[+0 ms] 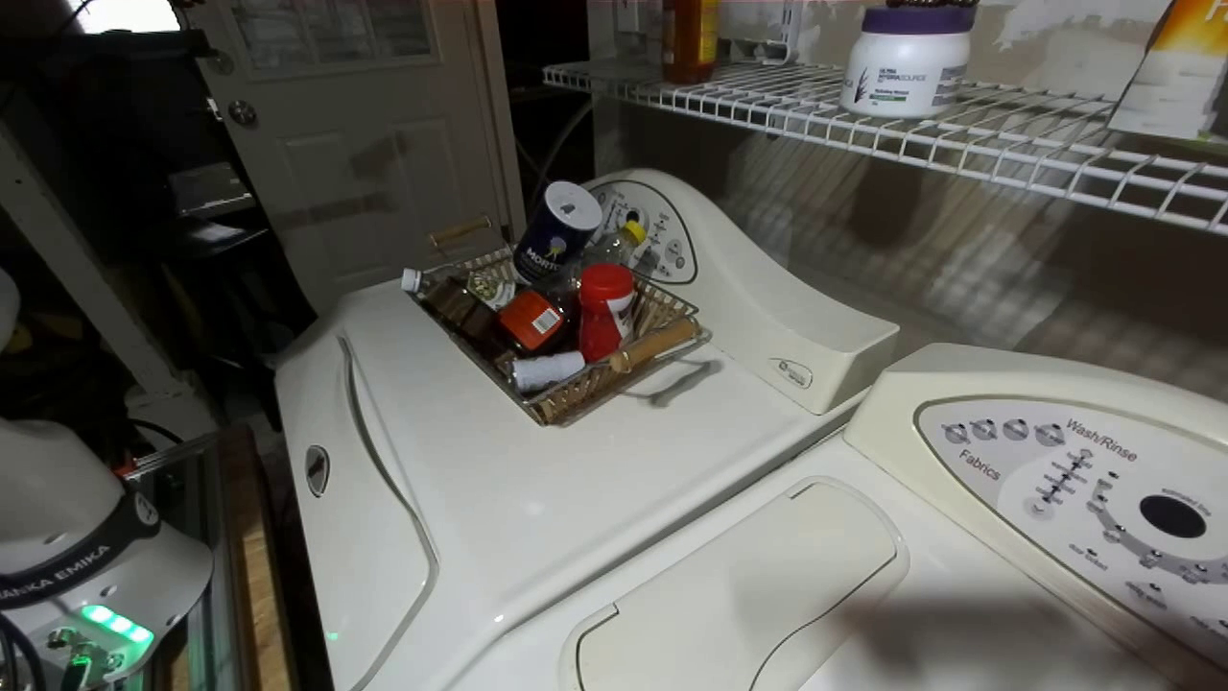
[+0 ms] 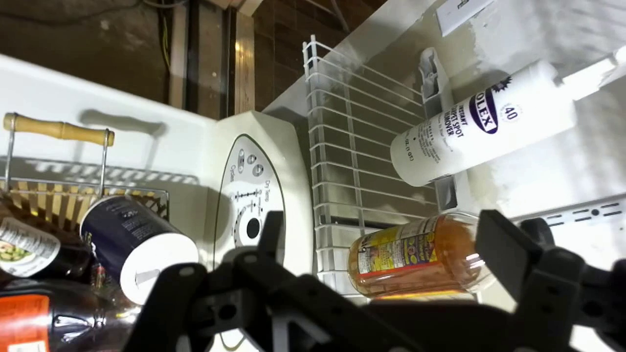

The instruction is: Put the vinegar bottle on the bottom shelf.

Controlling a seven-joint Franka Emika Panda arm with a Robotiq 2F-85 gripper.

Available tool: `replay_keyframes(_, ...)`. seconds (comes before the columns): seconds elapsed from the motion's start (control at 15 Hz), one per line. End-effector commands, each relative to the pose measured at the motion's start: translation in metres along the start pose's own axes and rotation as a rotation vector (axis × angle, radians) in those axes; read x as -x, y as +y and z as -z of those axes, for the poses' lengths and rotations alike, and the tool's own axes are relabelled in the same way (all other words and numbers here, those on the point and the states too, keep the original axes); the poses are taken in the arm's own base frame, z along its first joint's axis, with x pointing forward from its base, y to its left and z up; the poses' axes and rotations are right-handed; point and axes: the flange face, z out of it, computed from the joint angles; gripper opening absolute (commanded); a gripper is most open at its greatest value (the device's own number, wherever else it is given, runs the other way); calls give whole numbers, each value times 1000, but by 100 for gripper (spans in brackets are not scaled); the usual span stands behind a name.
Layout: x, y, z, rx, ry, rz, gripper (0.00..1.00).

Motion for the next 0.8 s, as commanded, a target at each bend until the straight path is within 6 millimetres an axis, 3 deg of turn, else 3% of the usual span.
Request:
replay_keyframes(0.0, 31, 19, 5, -11, 125, 159, 100)
replay_keyframes(0.4, 82, 21, -2, 20, 334, 401, 100)
replay_keyframes(0.73, 112, 21, -12, 58, 527, 597, 100)
